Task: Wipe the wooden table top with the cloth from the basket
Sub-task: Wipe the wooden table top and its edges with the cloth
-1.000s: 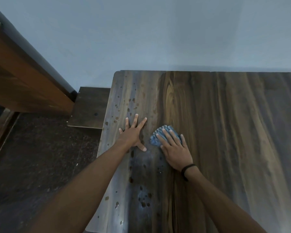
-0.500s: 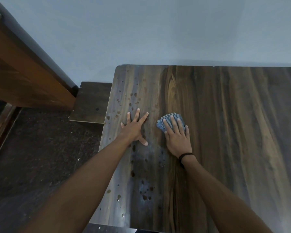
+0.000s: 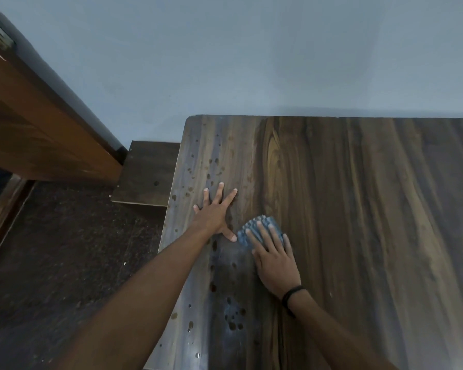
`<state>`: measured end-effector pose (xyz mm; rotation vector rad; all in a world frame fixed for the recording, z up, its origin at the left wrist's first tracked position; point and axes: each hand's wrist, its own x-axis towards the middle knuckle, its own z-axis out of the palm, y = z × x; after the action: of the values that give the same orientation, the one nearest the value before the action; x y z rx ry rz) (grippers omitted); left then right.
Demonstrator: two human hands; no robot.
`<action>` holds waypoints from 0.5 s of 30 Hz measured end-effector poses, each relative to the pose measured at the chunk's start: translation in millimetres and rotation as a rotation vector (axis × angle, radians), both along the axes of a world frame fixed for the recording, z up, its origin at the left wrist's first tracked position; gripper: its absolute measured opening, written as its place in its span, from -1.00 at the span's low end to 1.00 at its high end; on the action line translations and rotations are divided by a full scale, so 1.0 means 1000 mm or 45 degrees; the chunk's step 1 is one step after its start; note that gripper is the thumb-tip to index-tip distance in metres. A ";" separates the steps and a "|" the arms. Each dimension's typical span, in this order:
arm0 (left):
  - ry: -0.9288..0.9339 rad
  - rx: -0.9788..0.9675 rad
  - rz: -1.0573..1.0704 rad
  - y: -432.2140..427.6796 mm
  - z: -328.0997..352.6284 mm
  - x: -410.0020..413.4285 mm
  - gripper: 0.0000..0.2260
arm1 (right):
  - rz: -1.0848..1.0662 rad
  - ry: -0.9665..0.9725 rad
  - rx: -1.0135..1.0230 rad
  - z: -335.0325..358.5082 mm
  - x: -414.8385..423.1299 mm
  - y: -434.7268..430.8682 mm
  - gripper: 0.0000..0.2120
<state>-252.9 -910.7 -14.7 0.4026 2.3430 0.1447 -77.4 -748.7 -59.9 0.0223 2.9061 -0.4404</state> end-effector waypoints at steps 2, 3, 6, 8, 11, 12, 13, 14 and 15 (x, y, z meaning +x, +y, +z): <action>0.002 -0.003 0.000 0.000 0.000 -0.001 0.29 | 0.061 -0.028 0.020 0.000 0.009 0.008 -0.49; 0.002 0.002 0.000 0.000 0.001 -0.002 0.28 | 0.051 -0.016 0.028 -0.001 0.000 0.015 -0.49; 0.009 0.024 -0.006 0.000 0.001 -0.002 0.26 | -0.133 -0.047 0.009 0.005 -0.039 0.029 -0.50; 0.024 0.042 -0.007 -0.004 0.000 0.001 0.25 | -0.181 -0.051 -0.006 0.007 -0.038 0.022 -0.49; 0.023 0.054 -0.021 -0.017 -0.004 0.012 0.24 | -0.025 0.006 0.039 0.002 0.016 0.004 -0.48; 0.012 0.046 -0.041 -0.022 -0.006 0.017 0.24 | 0.033 0.025 0.038 0.002 0.036 0.005 -0.48; 0.013 0.034 -0.070 -0.026 -0.007 0.022 0.25 | 0.087 0.033 0.050 0.001 0.045 0.010 -0.49; 0.023 0.023 -0.100 -0.030 -0.008 0.027 0.26 | 0.115 0.024 0.054 -0.001 0.042 0.018 -0.49; 0.030 0.017 -0.120 -0.032 -0.008 0.029 0.26 | 0.112 0.042 0.069 -0.003 0.031 0.025 -0.49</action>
<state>-223.9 -943.2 -22.7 0.5228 2.3425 0.1108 -46.8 -724.1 -62.9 -0.1050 2.9369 -0.3505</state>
